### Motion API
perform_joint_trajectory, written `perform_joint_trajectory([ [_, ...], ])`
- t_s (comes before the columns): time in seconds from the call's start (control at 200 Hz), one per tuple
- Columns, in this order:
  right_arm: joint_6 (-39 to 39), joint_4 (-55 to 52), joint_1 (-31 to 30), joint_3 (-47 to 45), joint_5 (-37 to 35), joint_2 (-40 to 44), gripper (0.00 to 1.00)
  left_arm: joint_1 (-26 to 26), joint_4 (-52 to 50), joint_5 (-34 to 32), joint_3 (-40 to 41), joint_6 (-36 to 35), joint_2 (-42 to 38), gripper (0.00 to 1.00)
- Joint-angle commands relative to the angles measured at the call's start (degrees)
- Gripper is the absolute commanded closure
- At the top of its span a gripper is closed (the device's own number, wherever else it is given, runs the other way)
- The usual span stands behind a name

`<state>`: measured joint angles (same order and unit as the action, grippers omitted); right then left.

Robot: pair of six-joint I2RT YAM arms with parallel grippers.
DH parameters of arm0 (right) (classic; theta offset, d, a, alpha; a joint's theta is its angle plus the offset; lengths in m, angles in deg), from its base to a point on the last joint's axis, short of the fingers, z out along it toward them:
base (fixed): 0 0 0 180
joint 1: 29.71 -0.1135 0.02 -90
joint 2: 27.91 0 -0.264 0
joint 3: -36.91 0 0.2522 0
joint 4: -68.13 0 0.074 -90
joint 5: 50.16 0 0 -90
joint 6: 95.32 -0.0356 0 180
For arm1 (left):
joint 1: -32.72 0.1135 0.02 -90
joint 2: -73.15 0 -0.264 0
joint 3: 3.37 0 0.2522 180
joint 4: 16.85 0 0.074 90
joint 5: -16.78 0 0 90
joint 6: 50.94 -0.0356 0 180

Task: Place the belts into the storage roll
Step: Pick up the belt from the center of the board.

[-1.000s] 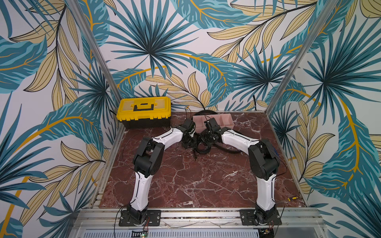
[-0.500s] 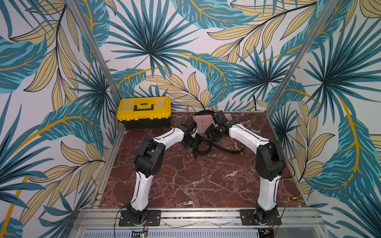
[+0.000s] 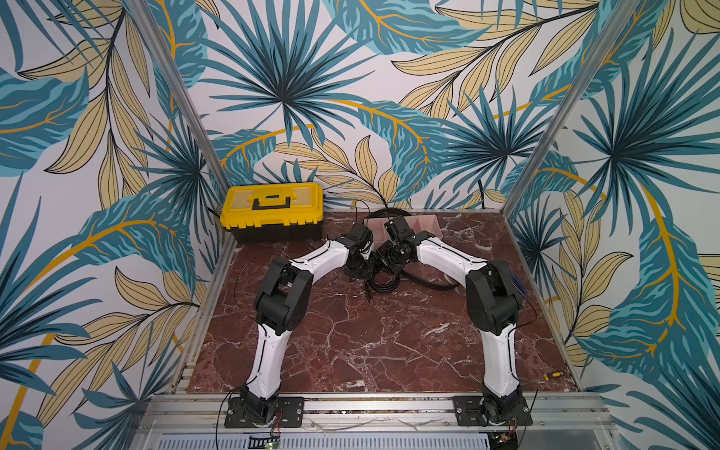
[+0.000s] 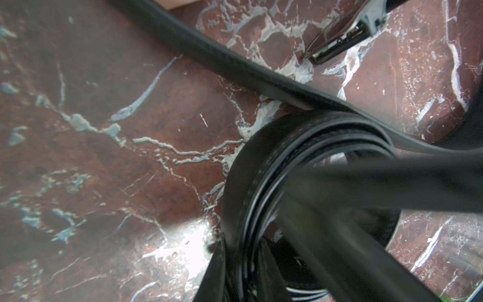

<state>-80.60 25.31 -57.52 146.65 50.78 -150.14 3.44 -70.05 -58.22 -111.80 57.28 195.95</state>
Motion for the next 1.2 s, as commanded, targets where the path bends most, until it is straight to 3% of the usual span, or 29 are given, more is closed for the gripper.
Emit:
perform_joint_trajectory([
  [0.0,-3.2,0.7,-0.2,0.3,-0.7,-2.5,0.55,-0.3,-0.9,-3.4,0.6,-1.1,2.6,1.00],
  [0.195,-5.4,2.9,-0.4,-1.8,-1.2,-3.9,0.61,-0.3,-0.9,-3.3,0.9,-0.9,2.4,1.00],
  [0.481,-5.1,4.2,-0.5,-2.3,-1.2,-4.3,1.00,-0.4,-0.9,-2.8,1.0,-0.6,1.8,1.00],
  [0.591,-4.9,4.2,-0.6,-2.3,-0.4,-4.3,1.00,-0.4,-1.0,-1.8,0.9,0.2,0.8,1.00],
  [0.821,-3.5,4.5,-0.5,-3.1,2.2,0.2,1.00,-0.1,-1.1,1.4,3.4,1.4,-10.7,0.62],
  [0.946,-3.9,6.3,-0.4,-4.6,5.4,3.5,1.00,1.4,-1.1,4.3,5.9,1.4,-18.8,0.51],
  [0.996,-4.6,7.3,-0.3,-5.8,6.6,5.1,1.00,2.4,-1.1,6.5,6.5,1.2,-21.7,0.32],
  [1.021,-5.0,8.1,-0.2,-6.6,7.1,5.9,1.00,2.9,-1.1,7.3,6.8,1.1,-23.1,0.05],
  [1.031,-5.0,8.5,-0.3,-7.0,7.3,6.2,1.00,3.1,-1.1,7.5,6.9,1.1,-23.7,0.01],
  [1.197,-6.9,13.8,0.3,-10.2,12.9,10.4,1.00,7.0,-1.0,12.9,7.3,-1.8,-31.3,0.00],
])
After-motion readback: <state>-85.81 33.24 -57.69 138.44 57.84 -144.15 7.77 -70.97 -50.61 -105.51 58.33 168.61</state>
